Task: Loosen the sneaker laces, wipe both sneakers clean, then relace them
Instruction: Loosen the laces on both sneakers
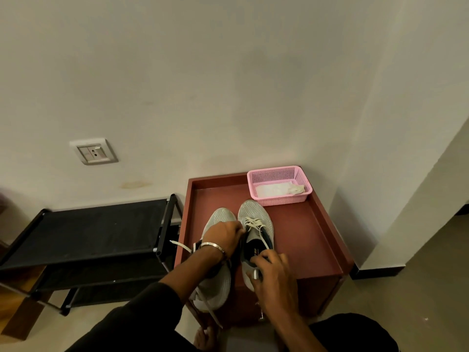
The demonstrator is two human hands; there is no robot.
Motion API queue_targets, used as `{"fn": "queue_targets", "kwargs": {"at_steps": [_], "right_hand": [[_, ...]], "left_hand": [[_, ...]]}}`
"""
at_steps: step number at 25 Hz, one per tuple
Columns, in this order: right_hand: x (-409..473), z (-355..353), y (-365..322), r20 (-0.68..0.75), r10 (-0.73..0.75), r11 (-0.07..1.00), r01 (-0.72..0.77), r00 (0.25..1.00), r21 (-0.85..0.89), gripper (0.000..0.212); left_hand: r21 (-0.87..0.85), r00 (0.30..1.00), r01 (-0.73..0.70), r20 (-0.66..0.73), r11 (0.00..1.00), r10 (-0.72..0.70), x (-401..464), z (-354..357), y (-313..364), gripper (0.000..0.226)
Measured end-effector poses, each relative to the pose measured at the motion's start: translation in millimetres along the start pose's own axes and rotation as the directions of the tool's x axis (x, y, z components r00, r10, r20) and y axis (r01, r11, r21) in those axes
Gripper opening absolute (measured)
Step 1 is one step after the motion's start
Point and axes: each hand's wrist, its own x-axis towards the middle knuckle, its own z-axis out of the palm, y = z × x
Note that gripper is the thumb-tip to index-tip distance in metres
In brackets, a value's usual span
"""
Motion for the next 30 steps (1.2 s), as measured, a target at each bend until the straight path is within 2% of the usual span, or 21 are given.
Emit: {"fn": "queue_targets", "kwargs": {"at_steps": [2,4,6,7,8,10,12,13,14,18,21,23,24,25,27,29,30], "right_hand": [[0,1,0,-0.010,-0.002,1.000,0.002,1.000,-0.012,0.036],[1,1,1,-0.011,0.003,1.000,-0.003,1.000,-0.015,0.038],[1,1,1,-0.019,-0.003,1.000,0.003,1.000,-0.023,0.038],[1,1,1,-0.025,-0.006,1.000,0.005,1.000,-0.026,0.038],[1,1,0,-0.033,-0.006,1.000,0.006,0.999,-0.024,0.038],[0,2,-1,-0.046,-0.010,1.000,0.009,0.999,-0.017,0.038],[-1,3,-2,-0.052,-0.021,0.999,0.020,0.998,-0.030,0.039],[0,3,-1,-0.052,-0.025,0.999,0.023,0.998,-0.044,0.040],[1,2,-2,-0.053,-0.023,0.998,0.019,0.998,-0.061,0.042],[5,-3,-13,-0.120,-0.019,0.995,0.008,0.993,-0.095,0.051],[19,-7,-29,-0.100,-0.011,1.000,0.011,0.995,-0.008,0.036],[36,-8,-37,-0.019,0.050,0.999,-0.050,0.999,0.018,0.024],[45,-8,-39,0.032,0.088,0.996,-0.089,0.996,0.031,0.021],[53,-7,-40,0.073,0.116,0.992,-0.119,0.991,0.044,0.019],[62,-6,-39,0.124,0.128,0.981,-0.144,0.984,0.127,0.021],[65,-7,-37,0.138,0.110,0.945,-0.147,0.984,0.292,0.026],[67,-8,-35,0.135,0.113,0.922,-0.154,0.984,0.354,0.027]], "left_hand": [[-0.009,0.996,0.007,-0.085,1.000,-0.008,0,-1,2,0.028],[-0.080,0.994,0.028,-0.100,0.996,-0.036,0,-4,2,0.024],[-0.211,0.989,0.079,-0.105,0.974,-0.103,2,-9,4,0.017],[-0.343,0.984,0.111,-0.091,0.933,-0.151,4,-10,7,0.012],[-0.512,0.977,0.162,-0.038,0.844,-0.210,5,-12,11,0.009],[-0.782,0.941,0.308,0.167,0.541,-0.294,6,-17,24,0.013],[-0.866,0.886,0.428,0.345,0.260,-0.310,4,-26,32,0.022],[-0.867,0.860,0.472,0.412,0.160,-0.302,5,-31,33,0.025],[-0.856,0.845,0.500,0.450,0.128,-0.289,5,-35,32,0.027],[-0.787,0.858,0.511,0.438,0.346,-0.269,-1,-46,33,0.026],[-0.799,0.866,0.493,0.415,0.343,-0.277,-4,-45,38,0.031],[-0.822,0.865,0.489,0.414,0.291,-0.283,-4,-45,35,0.033],[-0.824,0.880,0.465,0.387,0.325,-0.276,-4,-44,30,0.034],[-0.789,0.912,0.406,0.318,0.462,-0.259,-7,-44,25,0.036],[-0.591,0.972,0.225,0.076,0.774,-0.224,-25,-44,14,0.034],[-0.396,0.958,0.168,-0.152,0.903,-0.244,-54,-33,-3,0.036],[-0.326,0.950,0.203,-0.164,0.923,-0.267,-69,-23,-14,0.047]]}}
